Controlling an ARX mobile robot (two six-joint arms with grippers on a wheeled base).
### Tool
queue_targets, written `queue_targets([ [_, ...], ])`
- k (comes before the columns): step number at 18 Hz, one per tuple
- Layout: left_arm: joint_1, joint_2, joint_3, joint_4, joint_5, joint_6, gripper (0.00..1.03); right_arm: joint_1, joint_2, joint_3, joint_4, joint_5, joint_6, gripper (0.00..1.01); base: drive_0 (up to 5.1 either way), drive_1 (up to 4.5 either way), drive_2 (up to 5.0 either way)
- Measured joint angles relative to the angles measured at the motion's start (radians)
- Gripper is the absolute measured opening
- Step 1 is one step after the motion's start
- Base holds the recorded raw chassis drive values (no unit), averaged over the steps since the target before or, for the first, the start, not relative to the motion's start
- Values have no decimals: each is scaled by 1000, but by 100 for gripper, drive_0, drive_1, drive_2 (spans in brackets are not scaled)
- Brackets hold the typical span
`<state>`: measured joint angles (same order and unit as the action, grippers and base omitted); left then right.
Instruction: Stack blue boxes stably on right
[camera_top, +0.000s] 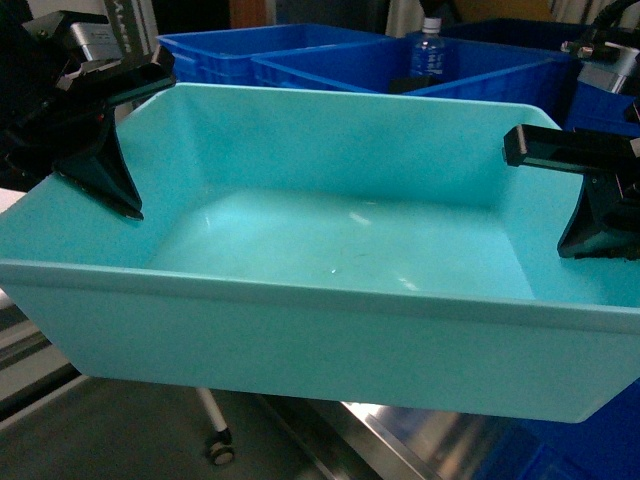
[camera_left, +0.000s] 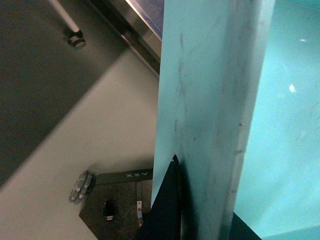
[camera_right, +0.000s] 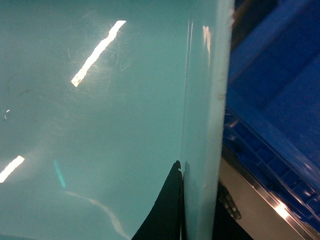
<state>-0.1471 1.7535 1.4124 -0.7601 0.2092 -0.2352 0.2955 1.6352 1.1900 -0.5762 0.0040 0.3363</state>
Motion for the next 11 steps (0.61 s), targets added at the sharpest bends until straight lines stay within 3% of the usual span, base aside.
queue_targets([
  [11,-3,0,0,-1,0,0,2,0,-5,0,-3,4,0,2,0,0,0],
])
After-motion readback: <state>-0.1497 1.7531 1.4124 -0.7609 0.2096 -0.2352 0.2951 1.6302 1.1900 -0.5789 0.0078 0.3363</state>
